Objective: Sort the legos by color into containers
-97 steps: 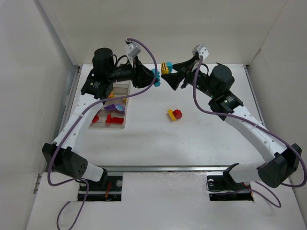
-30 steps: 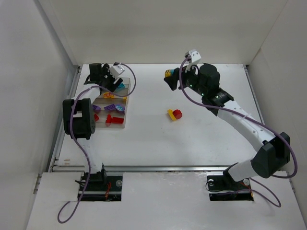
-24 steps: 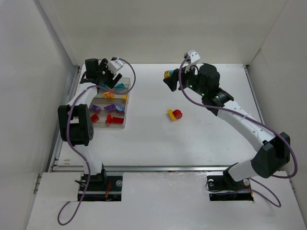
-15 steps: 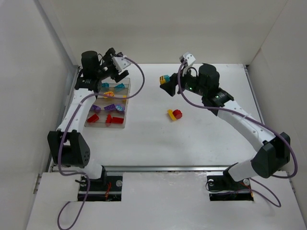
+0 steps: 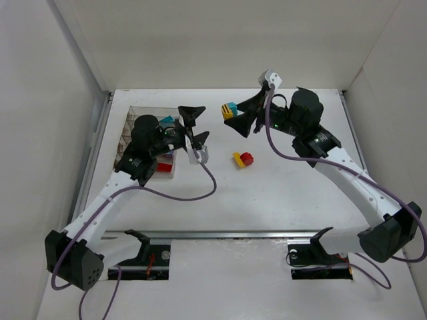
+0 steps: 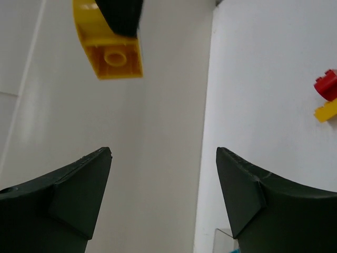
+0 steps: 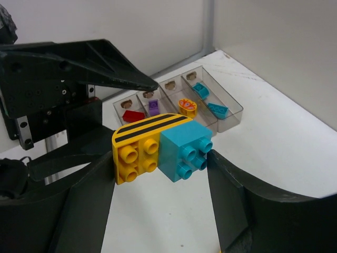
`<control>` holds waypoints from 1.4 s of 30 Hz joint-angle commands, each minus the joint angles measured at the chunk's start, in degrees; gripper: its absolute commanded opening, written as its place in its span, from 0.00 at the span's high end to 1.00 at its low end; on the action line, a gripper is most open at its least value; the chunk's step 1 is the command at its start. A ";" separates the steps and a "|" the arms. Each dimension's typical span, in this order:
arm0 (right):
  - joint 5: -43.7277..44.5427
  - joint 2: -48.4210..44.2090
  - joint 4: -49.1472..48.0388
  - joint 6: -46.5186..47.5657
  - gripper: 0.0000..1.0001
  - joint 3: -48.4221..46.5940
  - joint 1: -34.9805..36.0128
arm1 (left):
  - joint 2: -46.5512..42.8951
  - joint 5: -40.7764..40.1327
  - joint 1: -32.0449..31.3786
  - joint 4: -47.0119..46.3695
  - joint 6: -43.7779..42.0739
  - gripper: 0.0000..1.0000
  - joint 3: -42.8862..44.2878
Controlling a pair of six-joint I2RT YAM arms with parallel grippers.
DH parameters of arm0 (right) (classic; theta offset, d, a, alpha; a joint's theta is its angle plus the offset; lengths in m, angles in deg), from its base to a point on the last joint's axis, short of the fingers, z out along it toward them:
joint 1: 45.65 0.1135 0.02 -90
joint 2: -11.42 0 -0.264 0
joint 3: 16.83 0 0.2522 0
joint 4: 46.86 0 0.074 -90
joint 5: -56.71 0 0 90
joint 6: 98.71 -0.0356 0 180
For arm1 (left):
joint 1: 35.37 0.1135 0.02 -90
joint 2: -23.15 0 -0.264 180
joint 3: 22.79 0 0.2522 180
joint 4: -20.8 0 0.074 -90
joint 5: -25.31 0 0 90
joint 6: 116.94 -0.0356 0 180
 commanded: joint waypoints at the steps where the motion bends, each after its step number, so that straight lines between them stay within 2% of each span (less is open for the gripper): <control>1: -2.06 -1.17 -1.75 -0.57 1.00 -1.84 1.73 | -2.47 -1.59 -3.70 -9.47 -1.48 0.22 0.19; 9: -3.47 -1.17 -1.75 -0.57 1.00 -1.84 2.87 | -1.24 -2.91 -7.67 -10.71 5.20 0.21 3.36; 11: -3.47 -1.17 -1.75 -0.57 1.00 -1.84 2.88 | -1.24 -2.91 -8.37 -10.71 5.21 0.24 3.88; 17: -3.47 -0.64 -1.75 -0.57 1.00 -1.31 3.40 | 0.35 -2.91 -8.90 -10.71 7.23 0.54 5.73; 23: -3.47 0.49 -1.75 -0.57 1.00 -1.31 3.93 | 0.87 -2.91 -9.43 -10.19 6.70 0.65 6.35; 31: -3.47 1.55 -1.75 -0.04 1.00 -1.84 3.93 | 0.35 -2.39 -9.43 -10.19 6.70 0.94 6.35; 32: -3.47 1.55 -1.75 -0.04 1.00 -1.84 3.93 | 0.35 -2.39 -9.43 -10.19 6.70 0.94 5.82; 33: -3.47 1.55 -1.75 -0.04 1.00 -1.84 3.93 | -0.26 -2.38 -9.43 -10.19 6.70 1.00 5.82; 34: -3.47 1.55 -1.75 -0.04 1.00 -1.84 3.93 | -0.27 -2.38 -9.43 -10.19 6.70 1.00 5.82; 36: -3.99 2.08 -1.75 -0.04 0.76 -2.36 3.93 | -0.27 -2.38 -9.43 -10.19 7.32 1.00 5.82; 37: -3.99 2.08 -1.75 -0.04 0.56 -2.37 3.93 | -0.79 -2.38 -9.43 -10.19 8.89 1.00 5.82; 40: -2.94 2.08 -1.75 -0.04 0.33 -2.37 3.93 | -0.80 -1.77 -9.43 -8.78 10.21 1.00 6.34; 41: -2.94 1.39 -1.75 -0.04 0.13 -2.37 3.41 | -0.80 -1.77 -9.43 -8.78 11.09 1.00 6.35; 42: -2.33 1.38 -1.75 -0.04 0.04 -2.37 2.80 | -0.80 -2.29 -9.43 -8.78 13.97 1.00 6.35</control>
